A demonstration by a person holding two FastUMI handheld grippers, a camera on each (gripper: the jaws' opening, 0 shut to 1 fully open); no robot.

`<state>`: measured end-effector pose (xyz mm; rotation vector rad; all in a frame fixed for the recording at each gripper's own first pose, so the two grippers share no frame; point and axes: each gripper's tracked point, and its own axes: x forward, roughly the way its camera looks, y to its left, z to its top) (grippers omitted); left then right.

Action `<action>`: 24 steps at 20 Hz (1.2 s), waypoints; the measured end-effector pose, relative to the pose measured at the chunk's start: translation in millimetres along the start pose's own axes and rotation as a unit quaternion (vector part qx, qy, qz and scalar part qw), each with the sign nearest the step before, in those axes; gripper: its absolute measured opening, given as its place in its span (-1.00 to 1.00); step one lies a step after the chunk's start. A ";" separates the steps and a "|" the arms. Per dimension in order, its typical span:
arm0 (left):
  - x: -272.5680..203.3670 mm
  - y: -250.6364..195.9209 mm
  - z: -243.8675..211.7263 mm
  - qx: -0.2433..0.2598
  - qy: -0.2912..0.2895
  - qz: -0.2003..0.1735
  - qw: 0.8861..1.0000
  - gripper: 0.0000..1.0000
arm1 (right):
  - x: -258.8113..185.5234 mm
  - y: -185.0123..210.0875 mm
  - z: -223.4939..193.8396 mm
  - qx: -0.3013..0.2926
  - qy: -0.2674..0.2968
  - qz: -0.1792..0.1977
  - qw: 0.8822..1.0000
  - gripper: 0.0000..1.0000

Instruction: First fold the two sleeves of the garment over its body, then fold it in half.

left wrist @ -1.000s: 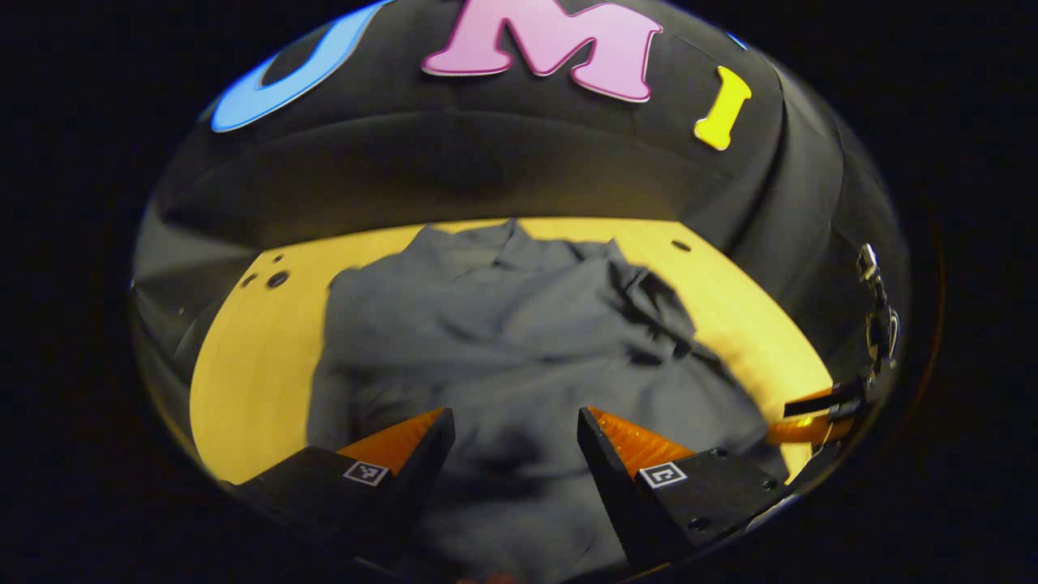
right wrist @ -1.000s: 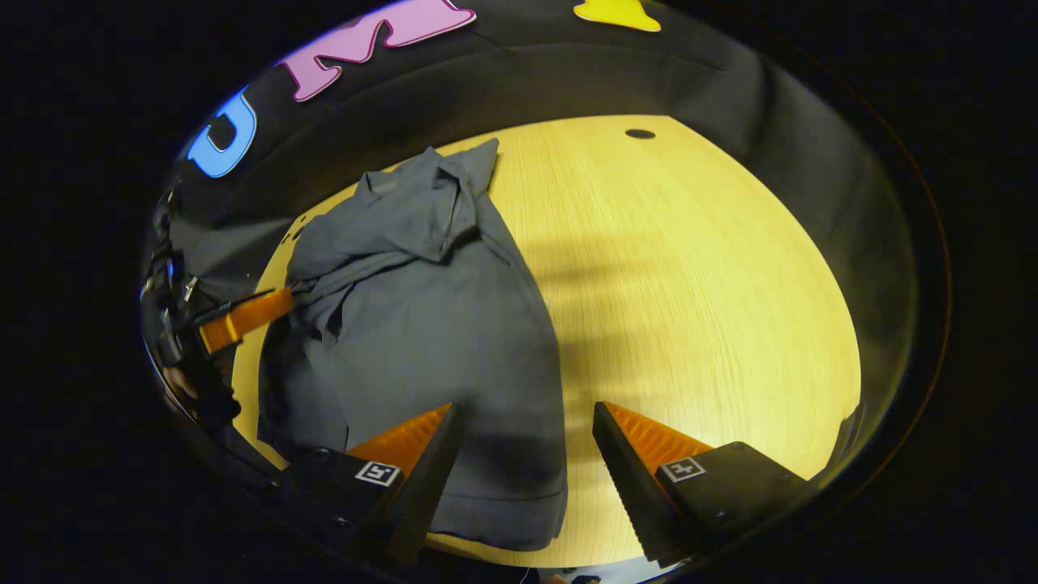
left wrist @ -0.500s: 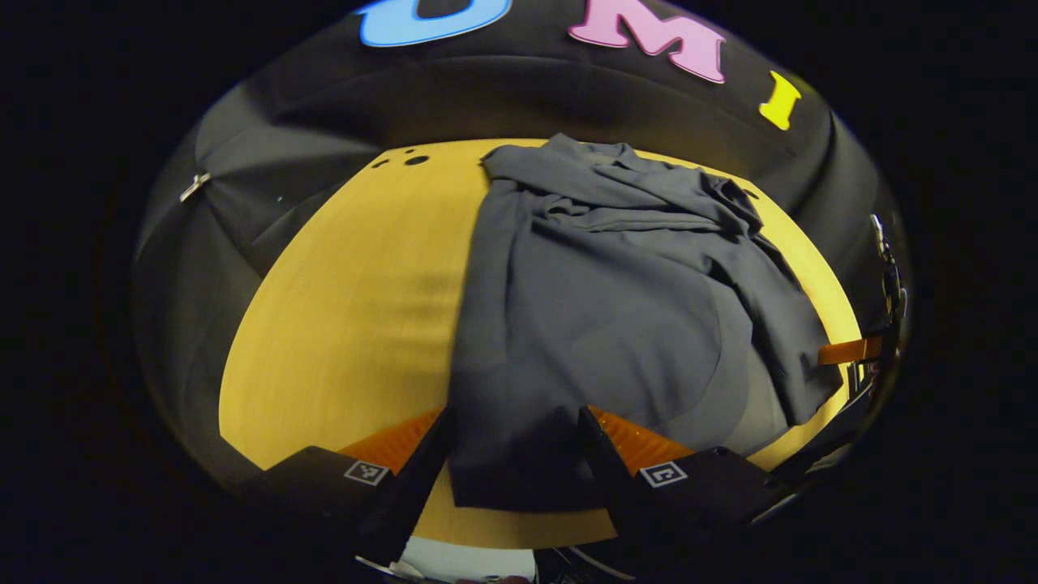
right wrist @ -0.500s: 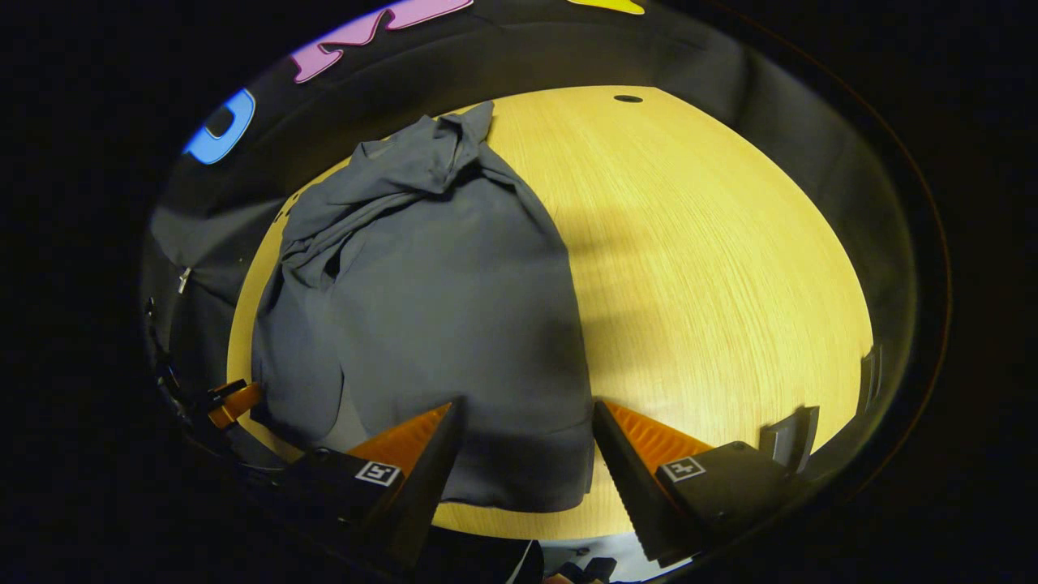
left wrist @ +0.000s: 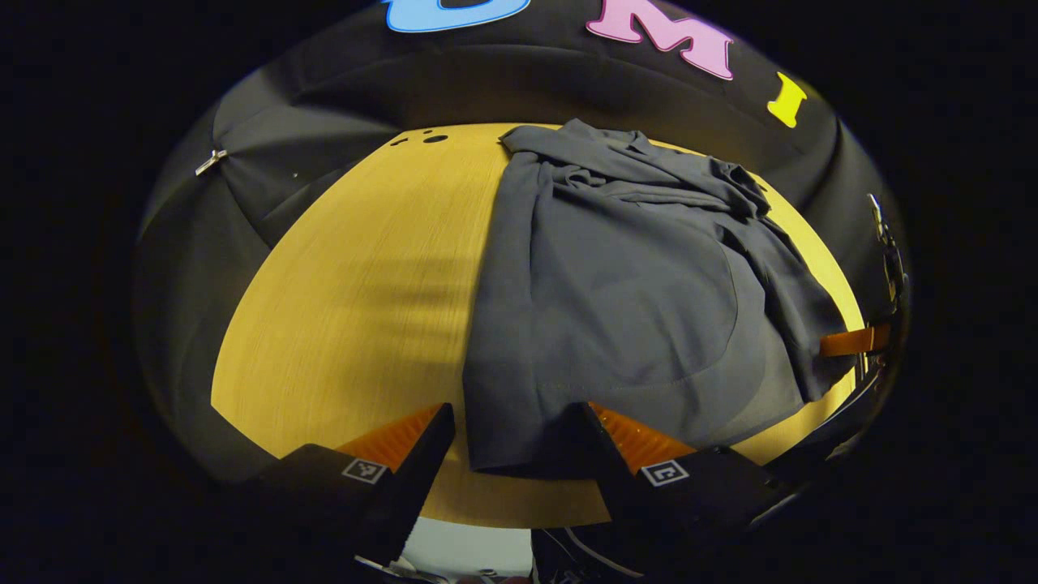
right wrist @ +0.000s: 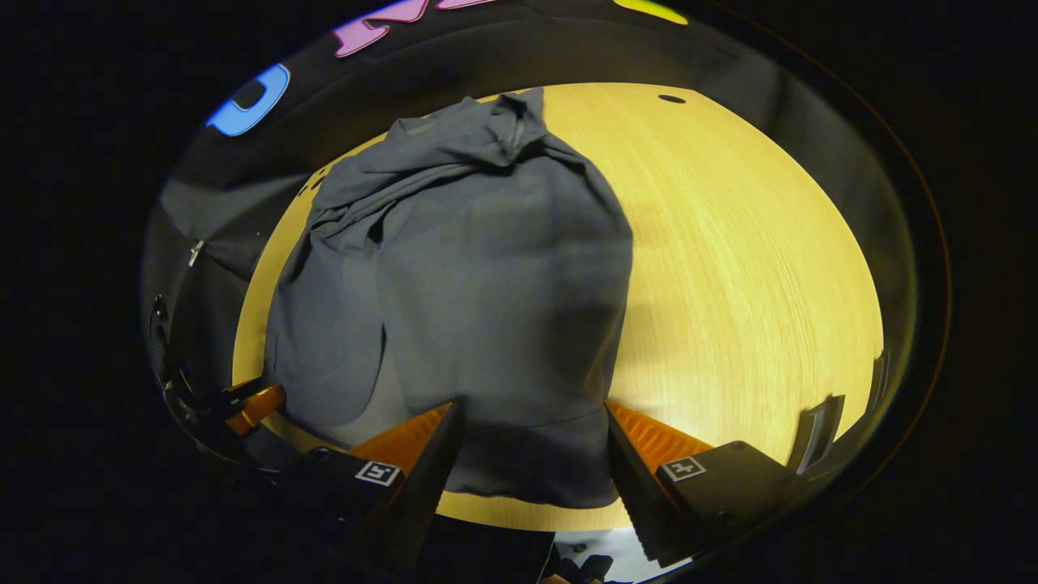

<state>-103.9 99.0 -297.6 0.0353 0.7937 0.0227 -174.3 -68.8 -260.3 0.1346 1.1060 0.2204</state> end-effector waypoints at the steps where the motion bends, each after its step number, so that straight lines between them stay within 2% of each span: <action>1: -0.4 -5.0 1.0 0.005 0.000 -0.004 1.000 0.95 | 2.0 8.2 -0.2 -0.005 0.002 0.004 1.000 0.99; 6: -0.5 -19.5 0.7 0.020 0.006 -0.014 1.000 0.96 | 8.7 31.9 -3.8 -0.035 0.010 0.007 0.999 0.99; 9: 0.7 -22.5 1.8 0.025 0.011 -0.014 1.000 0.94 | 13.5 32.2 -5.8 -0.064 0.021 -0.016 0.998 0.99; 13: 3.3 -29.6 2.7 0.025 0.013 -0.014 0.999 0.92 | 13.7 36.4 -10.5 -0.118 0.033 -0.028 0.992 0.99; 18: 4.9 -35.2 3.1 0.027 0.017 -0.014 0.999 0.92 | 17.3 39.5 -12.4 -0.154 0.042 -0.052 0.986 0.99; 20: 6.7 -40.7 3.6 0.032 0.021 -0.017 0.999 0.84 | 17.7 40.9 -12.1 -0.151 0.045 -0.055 0.986 0.98; 22: 7.9 -49.3 4.4 0.052 0.025 -0.027 0.998 0.66 | 18.7 41.4 -8.7 -0.142 0.045 -0.056 0.987 0.89; 23: 8.9 -52.1 6.4 0.053 0.029 -0.030 0.998 0.46 | 20.7 42.4 -6.0 -0.138 0.041 -0.055 0.988 0.77; 24: 9.1 -53.8 6.7 0.051 0.030 -0.027 0.998 0.25 | 22.0 43.8 -3.9 -0.131 0.036 -0.053 0.989 0.47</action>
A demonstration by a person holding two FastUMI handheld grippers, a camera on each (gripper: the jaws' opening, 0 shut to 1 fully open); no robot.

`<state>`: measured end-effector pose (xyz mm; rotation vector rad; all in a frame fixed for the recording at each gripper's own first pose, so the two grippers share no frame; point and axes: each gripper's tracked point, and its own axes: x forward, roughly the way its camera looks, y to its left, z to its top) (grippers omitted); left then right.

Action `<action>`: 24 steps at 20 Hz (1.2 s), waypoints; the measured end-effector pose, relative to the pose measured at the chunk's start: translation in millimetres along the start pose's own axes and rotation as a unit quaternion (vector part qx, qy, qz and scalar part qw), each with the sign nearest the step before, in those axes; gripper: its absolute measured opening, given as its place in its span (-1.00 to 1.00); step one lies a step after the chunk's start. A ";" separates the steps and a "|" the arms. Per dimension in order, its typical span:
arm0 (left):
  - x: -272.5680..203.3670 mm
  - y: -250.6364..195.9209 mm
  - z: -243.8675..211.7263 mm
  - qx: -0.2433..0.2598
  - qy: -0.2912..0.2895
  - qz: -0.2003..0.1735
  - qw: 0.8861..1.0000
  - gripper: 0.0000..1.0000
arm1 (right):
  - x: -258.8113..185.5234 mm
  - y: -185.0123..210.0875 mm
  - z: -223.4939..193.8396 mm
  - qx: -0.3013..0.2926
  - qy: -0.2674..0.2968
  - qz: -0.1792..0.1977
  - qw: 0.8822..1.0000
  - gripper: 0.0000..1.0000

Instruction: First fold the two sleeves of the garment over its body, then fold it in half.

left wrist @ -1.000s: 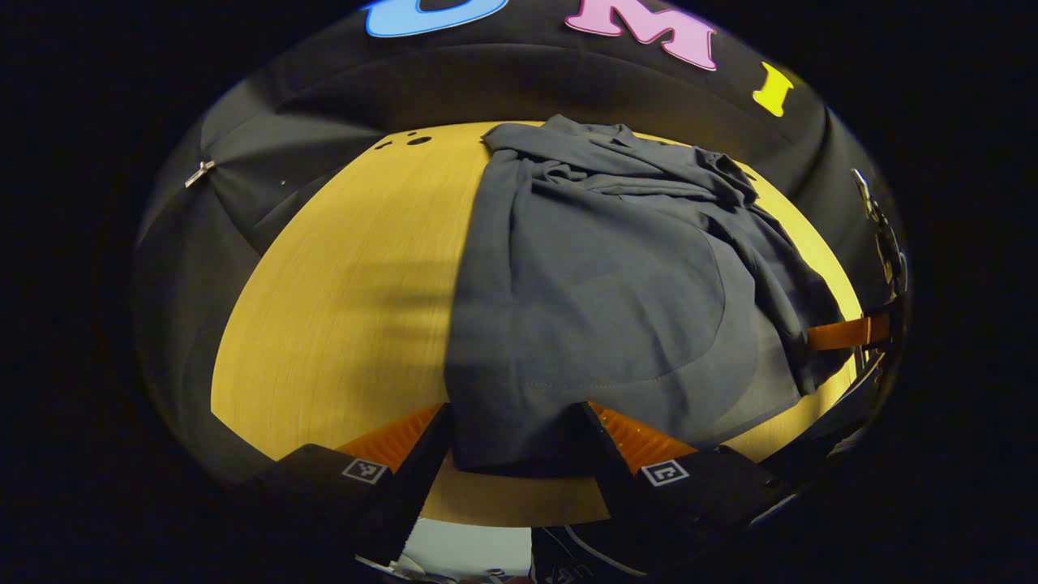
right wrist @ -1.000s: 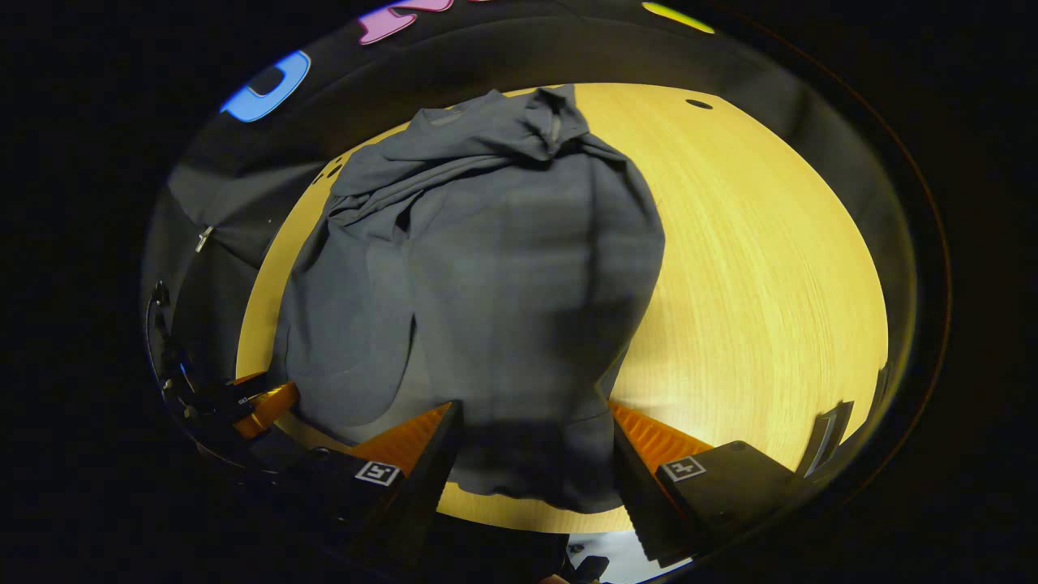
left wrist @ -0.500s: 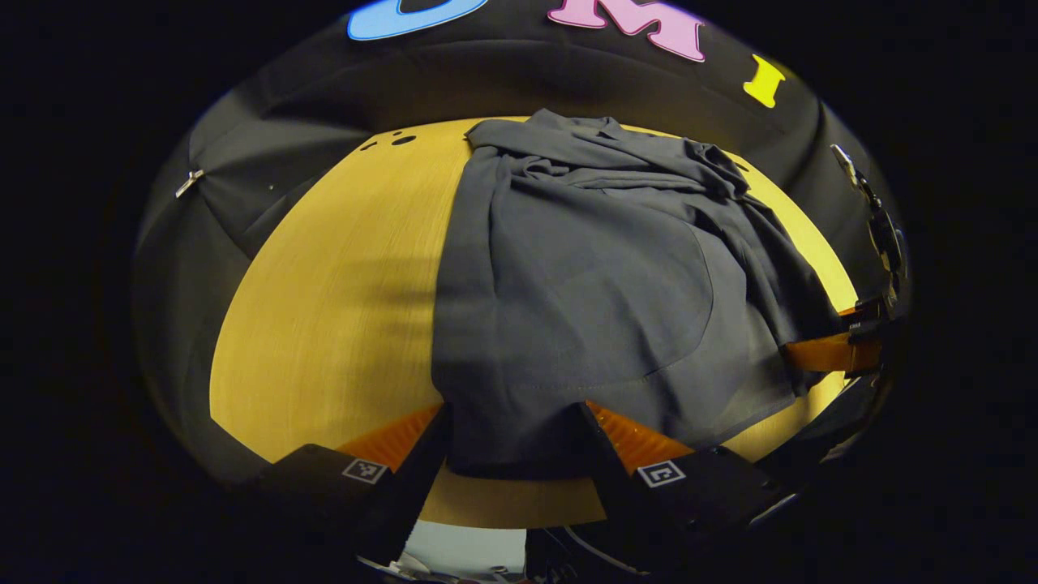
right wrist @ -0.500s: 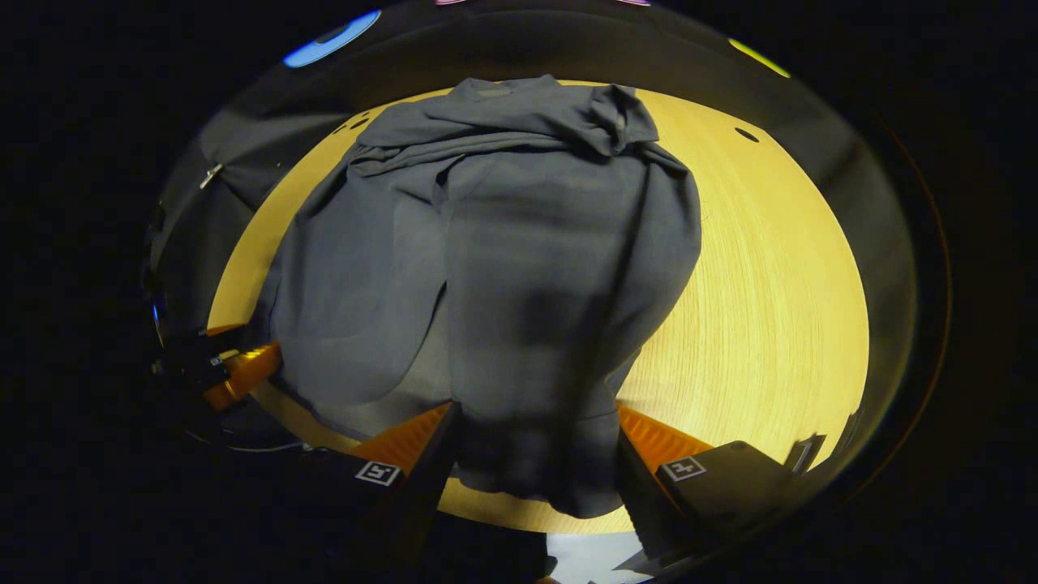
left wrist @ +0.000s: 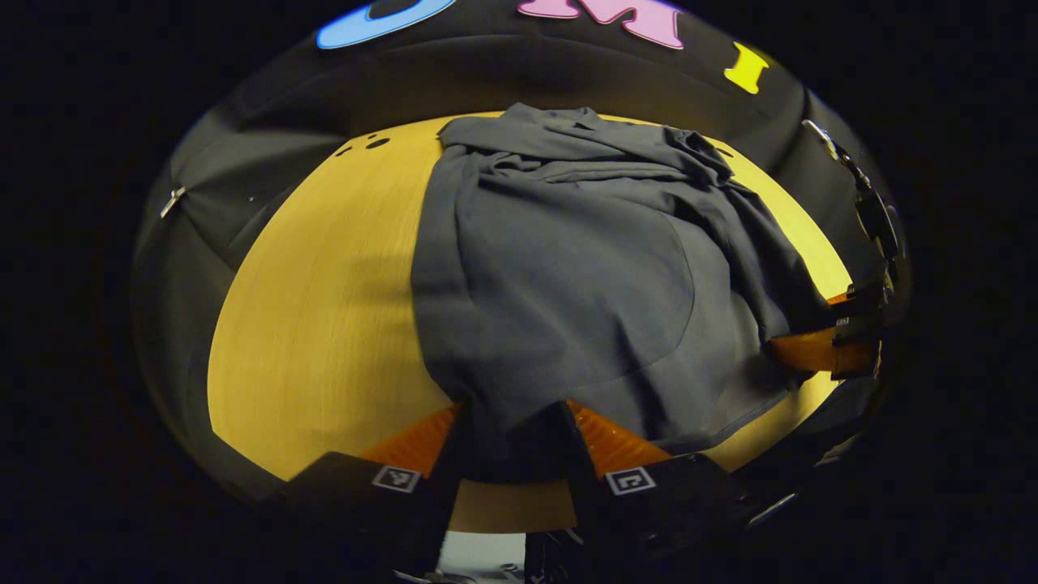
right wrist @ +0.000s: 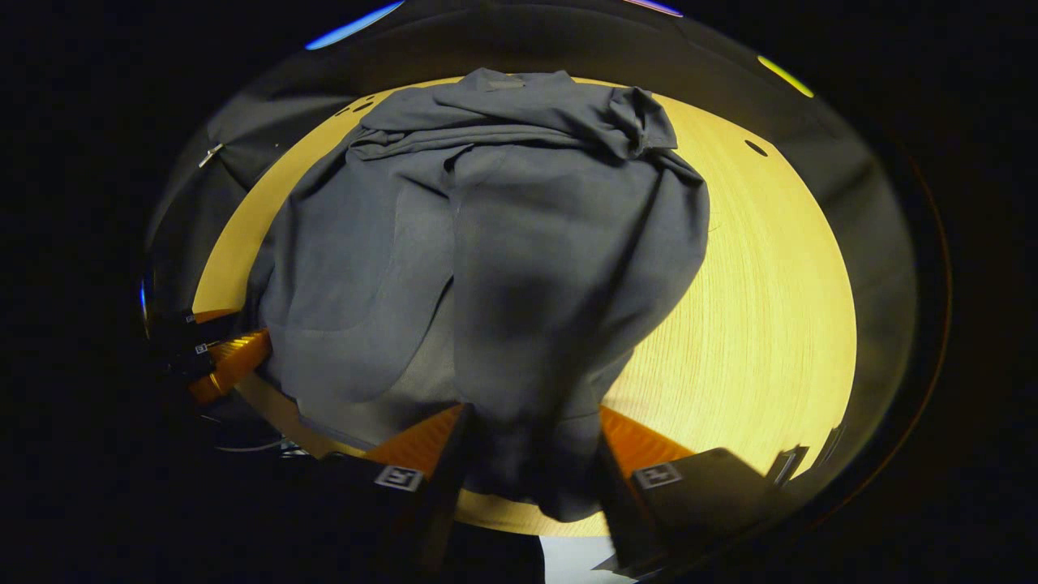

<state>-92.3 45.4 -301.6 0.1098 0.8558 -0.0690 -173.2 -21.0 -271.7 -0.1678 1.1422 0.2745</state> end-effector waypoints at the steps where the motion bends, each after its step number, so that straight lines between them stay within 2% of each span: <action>1: -2.0 -2.1 1.0 -0.005 0.003 0.000 1.000 0.27 | 0.9 0.7 0.7 0.000 0.000 0.002 1.000 0.16; 2: 0.9 -3.7 3.3 -0.008 0.005 0.000 1.000 0.12 | 0.1 1.4 0.9 -0.010 0.001 0.006 1.000 -0.14; 3: 2.2 -6.7 5.2 -0.009 0.006 -0.002 1.000 -0.02 | -0.4 4.3 3.2 -0.013 -0.004 0.018 1.000 -0.14; 4: 4.1 -9.9 6.3 -0.009 0.006 -0.004 1.000 -0.10 | 0.3 4.8 3.7 -0.007 -0.006 0.018 1.000 -0.39; 5: 4.7 -13.2 8.0 -0.009 0.005 -0.006 1.000 -0.26 | 0.4 5.4 3.5 -0.007 -0.010 0.024 1.000 -0.65; 6: 4.4 -15.5 10.1 -0.005 0.004 -0.006 1.000 -0.43 | -1.0 5.7 4.3 -0.012 -0.012 0.033 0.999 -0.80; 7: 3.0 -17.1 12.8 0.003 0.000 -0.007 1.000 -0.70 | 5.3 5.9 2.3 -0.014 -0.016 0.044 0.999 -0.95; 8: 5.8 -18.5 14.0 0.006 -0.004 -0.010 1.000 -0.77 | -3.6 5.6 4.3 -0.007 -0.023 0.054 0.998 -0.83; 9: 7.0 -20.3 16.5 0.004 -0.008 -0.016 1.000 -0.87 | -3.8 2.7 4.5 0.010 -0.028 0.054 0.998 -0.88; 13: -2.2 -26.4 24.0 -0.013 -0.024 -0.042 0.999 -0.89 | -10.6 -12.4 12.1 0.064 -0.057 0.055 0.995 -0.89; 19: -29.7 -36.4 72.9 -0.009 -0.085 -0.055 0.995 -0.89 | -29.8 -14.2 31.2 0.047 -0.084 0.066 0.993 -0.88; 24: -45.9 -34.2 129.6 -0.011 -0.141 -0.053 0.988 -0.89 | -46.3 -19.4 67.8 0.058 -0.123 0.086 0.987 -0.89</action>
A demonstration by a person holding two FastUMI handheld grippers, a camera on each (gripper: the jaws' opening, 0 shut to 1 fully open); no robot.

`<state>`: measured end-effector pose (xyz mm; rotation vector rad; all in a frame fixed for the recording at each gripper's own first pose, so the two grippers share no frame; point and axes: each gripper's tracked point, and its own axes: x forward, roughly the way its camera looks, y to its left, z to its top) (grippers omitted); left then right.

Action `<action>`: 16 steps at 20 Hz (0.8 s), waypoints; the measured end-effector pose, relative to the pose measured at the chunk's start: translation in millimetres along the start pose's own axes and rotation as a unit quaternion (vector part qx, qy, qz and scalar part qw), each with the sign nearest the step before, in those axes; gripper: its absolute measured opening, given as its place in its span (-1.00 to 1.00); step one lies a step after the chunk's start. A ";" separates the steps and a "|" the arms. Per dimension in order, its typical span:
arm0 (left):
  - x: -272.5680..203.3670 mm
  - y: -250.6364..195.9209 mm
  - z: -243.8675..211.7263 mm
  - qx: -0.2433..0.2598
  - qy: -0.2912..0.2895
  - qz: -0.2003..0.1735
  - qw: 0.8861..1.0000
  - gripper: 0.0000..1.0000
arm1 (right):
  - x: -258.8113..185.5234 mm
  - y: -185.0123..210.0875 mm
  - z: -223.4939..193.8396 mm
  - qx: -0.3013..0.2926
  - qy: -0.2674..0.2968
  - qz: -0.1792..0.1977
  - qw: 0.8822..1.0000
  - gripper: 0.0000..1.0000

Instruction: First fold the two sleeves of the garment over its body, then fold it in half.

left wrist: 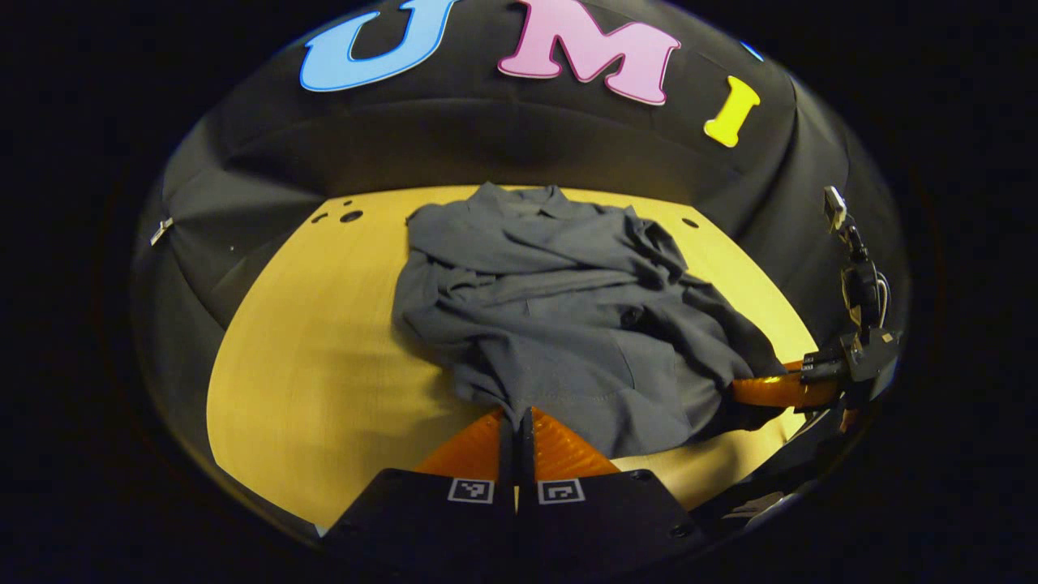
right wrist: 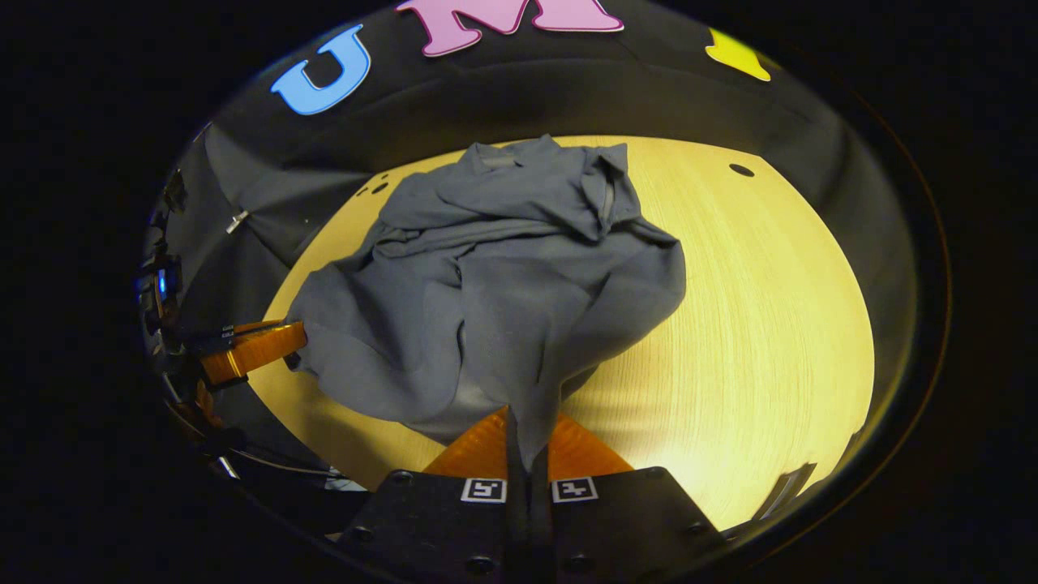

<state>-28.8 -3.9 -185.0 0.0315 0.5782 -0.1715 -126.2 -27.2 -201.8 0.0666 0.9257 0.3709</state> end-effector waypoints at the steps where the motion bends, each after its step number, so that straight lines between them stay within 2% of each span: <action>1: 0.8 1.7 10.8 0.000 -0.010 0.001 1.000 -0.89 | 0.1 -2.4 9.6 0.006 -0.008 0.001 1.000 -0.89; 7: 9.1 14.8 61.2 -0.022 -0.046 0.006 0.999 -0.96 | 7.0 -6.3 77.7 0.003 -0.055 0.011 0.998 -0.89; 8: 11.5 18.2 70.1 -0.024 -0.052 0.011 0.998 -0.89 | 4.4 -6.7 86.4 -0.002 -0.064 0.014 0.998 -0.89; 11: 22.1 24.6 96.4 -0.039 -0.070 0.017 0.997 -0.89 | 14.8 -5.2 121.6 -0.018 -0.083 0.018 0.996 -0.88; 12: 26.2 28.7 105.4 -0.049 -0.075 0.022 0.996 -0.95 | 19.2 -5.5 131.4 -0.021 -0.088 0.019 0.996 -0.89; 13: 31.2 30.1 114.3 -0.059 -0.080 0.022 0.995 -0.89 | 23.6 -7.2 141.2 -0.021 -0.091 0.019 0.995 -0.88; 16: 46.3 35.6 141.2 -0.067 -0.098 0.024 0.993 -0.89 | 33.2 -10.9 173.3 -0.024 -0.105 0.018 0.994 -0.88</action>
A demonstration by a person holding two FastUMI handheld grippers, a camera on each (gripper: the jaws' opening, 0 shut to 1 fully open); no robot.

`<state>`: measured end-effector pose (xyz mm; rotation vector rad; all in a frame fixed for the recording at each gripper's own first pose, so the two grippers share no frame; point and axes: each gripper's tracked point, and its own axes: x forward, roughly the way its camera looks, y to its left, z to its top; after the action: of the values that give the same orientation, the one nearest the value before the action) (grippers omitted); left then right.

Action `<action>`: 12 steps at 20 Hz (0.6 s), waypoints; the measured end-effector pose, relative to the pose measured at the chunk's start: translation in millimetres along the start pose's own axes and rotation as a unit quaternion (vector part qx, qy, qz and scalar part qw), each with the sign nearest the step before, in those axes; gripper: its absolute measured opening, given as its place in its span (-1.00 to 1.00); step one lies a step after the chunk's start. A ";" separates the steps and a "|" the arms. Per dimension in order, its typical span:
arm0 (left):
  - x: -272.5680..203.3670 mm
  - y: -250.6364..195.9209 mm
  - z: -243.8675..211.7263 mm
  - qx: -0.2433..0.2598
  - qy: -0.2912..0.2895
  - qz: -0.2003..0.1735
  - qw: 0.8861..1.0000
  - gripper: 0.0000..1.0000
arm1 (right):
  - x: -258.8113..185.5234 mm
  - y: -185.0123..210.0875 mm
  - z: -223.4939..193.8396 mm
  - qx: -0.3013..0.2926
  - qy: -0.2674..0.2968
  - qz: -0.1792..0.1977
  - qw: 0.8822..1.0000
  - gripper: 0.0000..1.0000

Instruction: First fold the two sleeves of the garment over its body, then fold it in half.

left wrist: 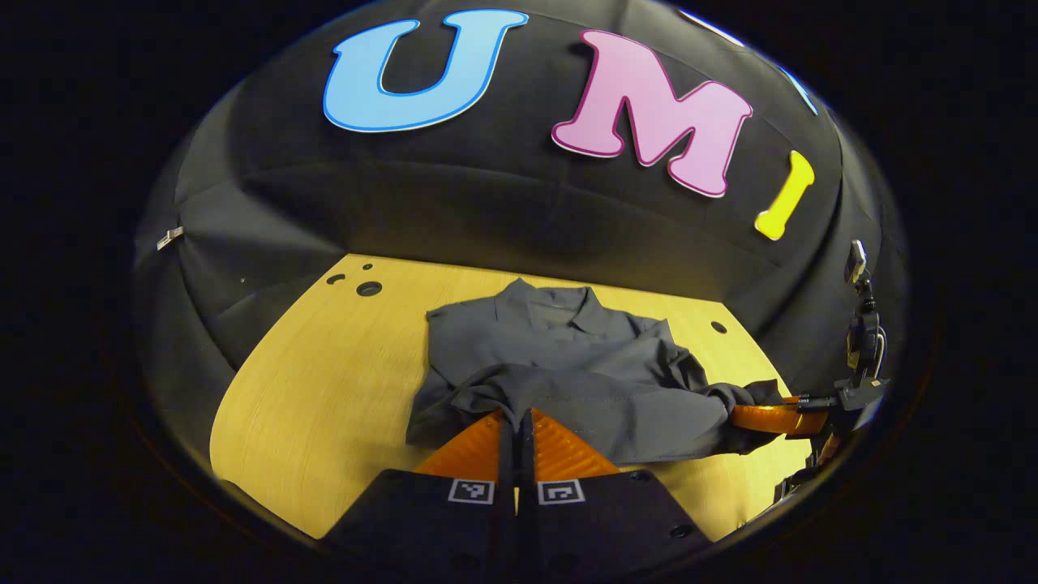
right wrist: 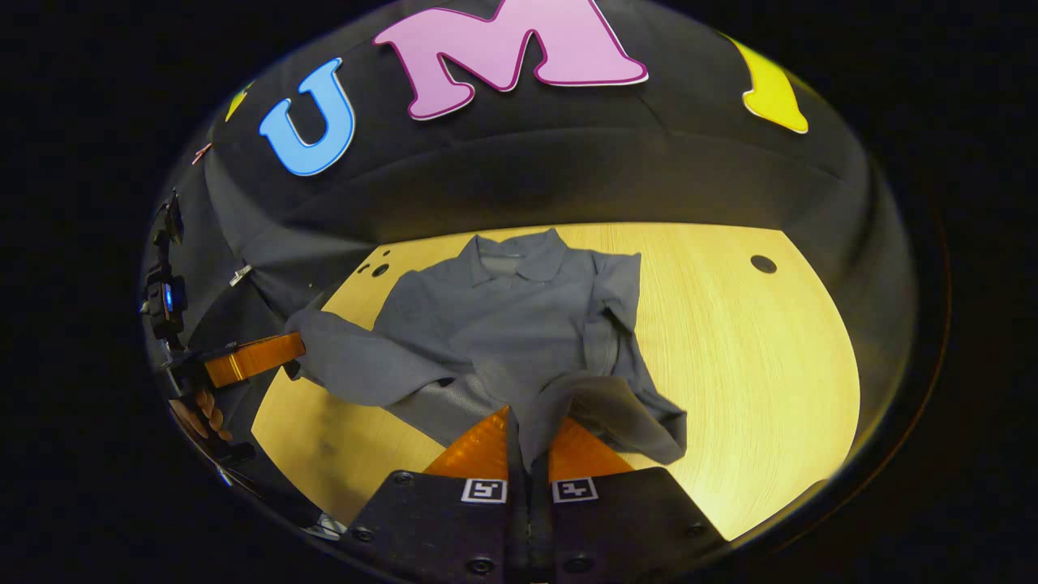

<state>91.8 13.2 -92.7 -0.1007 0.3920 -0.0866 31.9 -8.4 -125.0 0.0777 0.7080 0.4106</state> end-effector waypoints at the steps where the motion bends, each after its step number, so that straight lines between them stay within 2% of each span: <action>1: 7.1 -0.3 10.7 -0.001 -0.006 0.000 1.000 -0.89 | 5.1 -1.3 11.7 -0.003 -0.007 0.000 1.000 -0.89; 6: 40.9 0.2 45.6 0.004 -0.025 0.004 1.000 -0.89 | 31.7 -7.3 50.0 -0.008 -0.023 -0.001 1.000 -0.89; 12: 79.9 4.5 64.0 0.001 -0.036 0.002 0.999 -0.90 | 65.1 -20.2 86.7 -0.012 -0.040 -0.007 0.999 -0.89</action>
<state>190.3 14.6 -64.4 -0.0999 0.3209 -0.0788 139.2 4.6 -103.3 0.0665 0.6245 0.4006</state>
